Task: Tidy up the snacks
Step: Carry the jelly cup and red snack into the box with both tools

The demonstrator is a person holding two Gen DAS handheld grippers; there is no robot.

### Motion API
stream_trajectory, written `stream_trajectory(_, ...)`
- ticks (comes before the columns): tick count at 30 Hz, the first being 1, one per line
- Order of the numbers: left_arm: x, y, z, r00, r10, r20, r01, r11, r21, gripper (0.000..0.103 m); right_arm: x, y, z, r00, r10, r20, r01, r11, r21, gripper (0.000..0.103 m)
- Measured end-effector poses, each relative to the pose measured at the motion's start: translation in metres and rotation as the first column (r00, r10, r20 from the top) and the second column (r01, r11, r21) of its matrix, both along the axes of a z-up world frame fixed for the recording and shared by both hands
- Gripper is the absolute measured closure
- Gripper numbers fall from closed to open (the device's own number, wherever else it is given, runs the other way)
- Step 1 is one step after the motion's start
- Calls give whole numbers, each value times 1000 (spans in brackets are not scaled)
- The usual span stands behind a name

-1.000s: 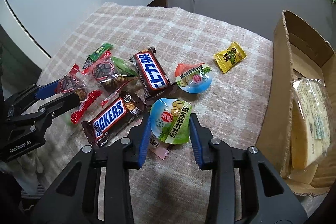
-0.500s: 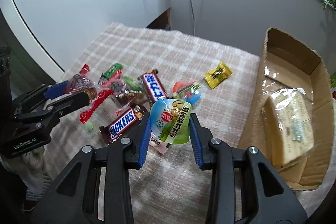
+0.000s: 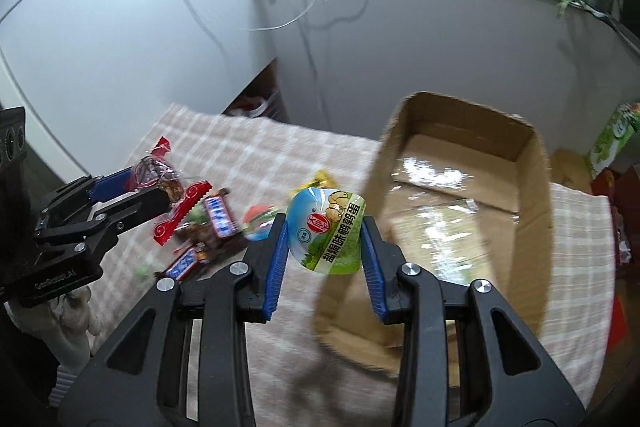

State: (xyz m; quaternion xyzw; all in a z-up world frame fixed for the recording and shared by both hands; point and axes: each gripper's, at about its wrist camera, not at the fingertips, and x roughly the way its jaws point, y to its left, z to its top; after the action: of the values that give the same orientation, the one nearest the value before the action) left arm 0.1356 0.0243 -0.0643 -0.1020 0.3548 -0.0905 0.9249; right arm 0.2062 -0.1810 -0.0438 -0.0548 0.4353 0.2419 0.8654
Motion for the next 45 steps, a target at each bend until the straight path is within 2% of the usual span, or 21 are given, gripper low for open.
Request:
stream_trajectory(13, 57, -70, 13, 994, -106, 21, 106, 994, -6, 50, 50, -63, -3, 992, -122, -22, 123, 992, 22, 66)
stream_trajectory(25, 106, -120, -9, 987, -156, -36, 157, 987, 28, 50, 93, -91, -26, 983, -177, -54, 177, 984, 0, 66)
stream_trajectory(37, 121, -140, -26, 980, -181, -77, 186, 981, 62, 50, 115, -97, -41, 977, -198, -75, 197, 980, -18, 66)
stream_trajectory(40, 122, -142, -27, 979, -186, -79, 191, 979, 66, 49, 114, -97, -41, 978, -197, -70, 196, 980, -27, 58)
stream_trajectory(42, 123, -143, -27, 978, -191, -80, 196, 979, 64, 47, 113, -96, -40, 977, -204, -58, 202, 979, -36, 49)
stream_trajectory(44, 123, -145, -27, 976, -197, -89, 203, 977, 62, 41, 112, -97, -38, 976, -211, -50, 209, 977, -32, 41)
stream_trajectory(45, 123, -146, -27, 976, -200, -89, 205, 977, 62, 35, 112, -97, -37, 976, -215, -45, 213, 976, -33, 36)
